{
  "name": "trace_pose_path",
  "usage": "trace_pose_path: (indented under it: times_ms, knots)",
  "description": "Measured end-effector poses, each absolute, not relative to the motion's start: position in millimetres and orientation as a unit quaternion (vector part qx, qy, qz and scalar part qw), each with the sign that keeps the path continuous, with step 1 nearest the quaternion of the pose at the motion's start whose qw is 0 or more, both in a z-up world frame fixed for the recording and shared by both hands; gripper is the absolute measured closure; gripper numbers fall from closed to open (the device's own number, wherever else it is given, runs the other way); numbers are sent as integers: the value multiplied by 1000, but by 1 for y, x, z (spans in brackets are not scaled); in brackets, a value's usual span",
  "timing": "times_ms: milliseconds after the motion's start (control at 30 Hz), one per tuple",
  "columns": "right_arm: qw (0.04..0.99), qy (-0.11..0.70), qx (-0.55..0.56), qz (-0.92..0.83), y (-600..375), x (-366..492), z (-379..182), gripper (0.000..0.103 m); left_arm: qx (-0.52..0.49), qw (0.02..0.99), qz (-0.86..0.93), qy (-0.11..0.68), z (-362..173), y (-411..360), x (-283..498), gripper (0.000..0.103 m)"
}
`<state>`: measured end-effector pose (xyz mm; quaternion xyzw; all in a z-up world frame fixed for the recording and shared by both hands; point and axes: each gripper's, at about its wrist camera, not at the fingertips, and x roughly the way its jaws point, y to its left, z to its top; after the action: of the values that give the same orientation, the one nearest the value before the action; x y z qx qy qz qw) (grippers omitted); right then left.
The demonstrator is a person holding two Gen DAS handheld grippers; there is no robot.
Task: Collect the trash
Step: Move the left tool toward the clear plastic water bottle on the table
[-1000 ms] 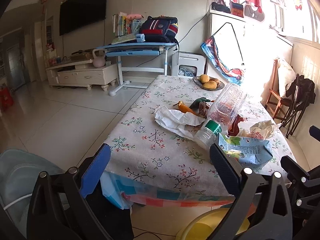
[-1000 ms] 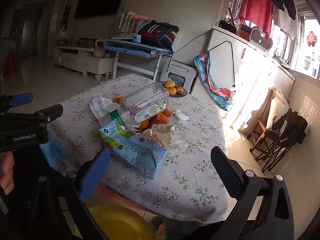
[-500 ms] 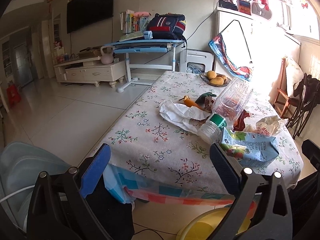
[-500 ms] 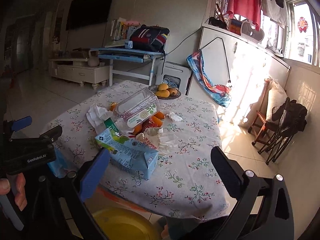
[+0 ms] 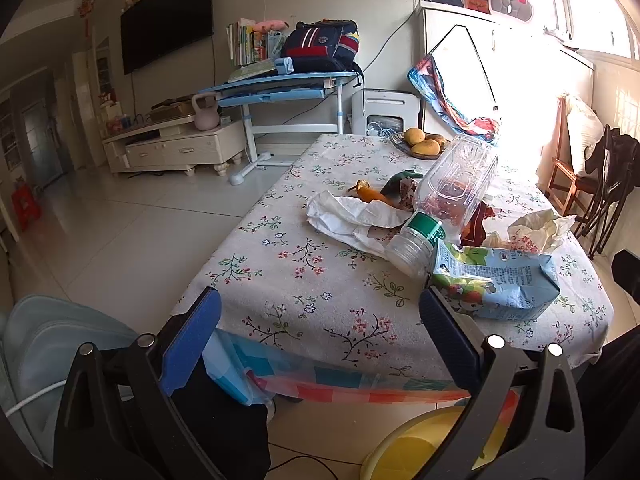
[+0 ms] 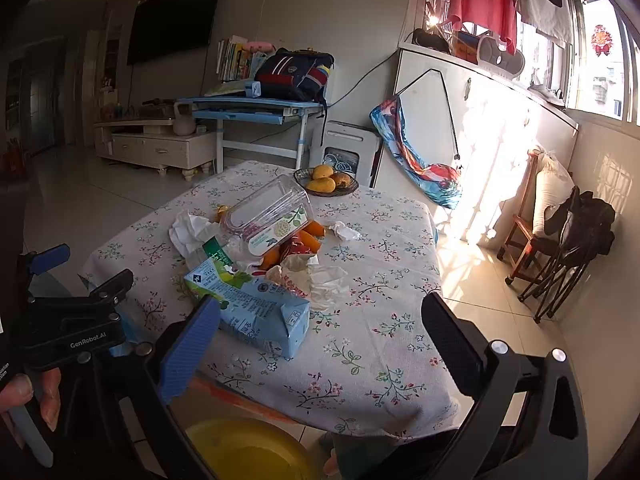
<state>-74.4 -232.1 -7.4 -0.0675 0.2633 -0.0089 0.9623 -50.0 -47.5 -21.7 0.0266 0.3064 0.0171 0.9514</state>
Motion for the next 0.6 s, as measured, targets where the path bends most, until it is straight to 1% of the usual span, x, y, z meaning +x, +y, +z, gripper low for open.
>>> trace_pose_path:
  times_ms: [600]
  knots:
    - [957, 278, -78, 1, -225, -71, -8, 6, 17, 951, 13, 309, -22, -44, -49, 7]
